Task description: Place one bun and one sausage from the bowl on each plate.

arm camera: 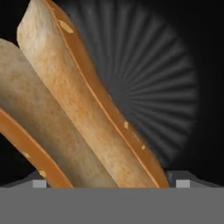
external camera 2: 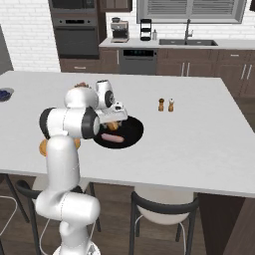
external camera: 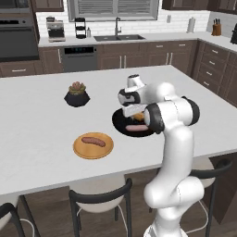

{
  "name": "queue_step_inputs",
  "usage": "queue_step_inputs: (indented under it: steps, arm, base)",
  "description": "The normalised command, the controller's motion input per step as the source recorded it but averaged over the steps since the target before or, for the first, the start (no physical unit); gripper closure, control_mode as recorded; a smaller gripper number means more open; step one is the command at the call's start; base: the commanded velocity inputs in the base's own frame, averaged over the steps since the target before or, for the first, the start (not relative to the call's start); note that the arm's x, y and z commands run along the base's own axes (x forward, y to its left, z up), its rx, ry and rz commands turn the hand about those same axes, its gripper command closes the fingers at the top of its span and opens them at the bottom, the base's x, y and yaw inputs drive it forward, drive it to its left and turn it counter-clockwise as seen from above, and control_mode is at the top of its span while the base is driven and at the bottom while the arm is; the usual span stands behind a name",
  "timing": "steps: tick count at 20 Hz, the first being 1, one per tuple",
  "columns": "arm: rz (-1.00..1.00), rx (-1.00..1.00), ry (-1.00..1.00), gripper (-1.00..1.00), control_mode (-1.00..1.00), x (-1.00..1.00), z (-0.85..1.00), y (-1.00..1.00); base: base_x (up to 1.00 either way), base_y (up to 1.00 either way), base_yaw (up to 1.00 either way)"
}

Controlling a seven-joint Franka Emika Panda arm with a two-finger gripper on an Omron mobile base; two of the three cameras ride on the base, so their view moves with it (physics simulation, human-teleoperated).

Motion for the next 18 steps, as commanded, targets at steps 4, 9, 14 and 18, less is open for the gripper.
queue_step_inputs:
  steps: [4,9,14,18]
  arm:
    - [0.14,0.0,0.03,1.0,-1.0,-1.0,0.62,0.97]
    - [0.2,0.0,0.1,1.0,-1.0,-0.98,0.22,1.0]
    - [0.18,0.0,0.08,1.0,-1.0,-0.64,-0.04,1.0]
    - [0.12,0.0,0.09,1.0,-1.0,-0.03,-0.28,1.0]
  base:
    - [0.0,0.0,0.0]
    - [0.0,0.0,0.0]
    - [0.0,0.0,0.0]
    - [0.0,0.0,0.0]
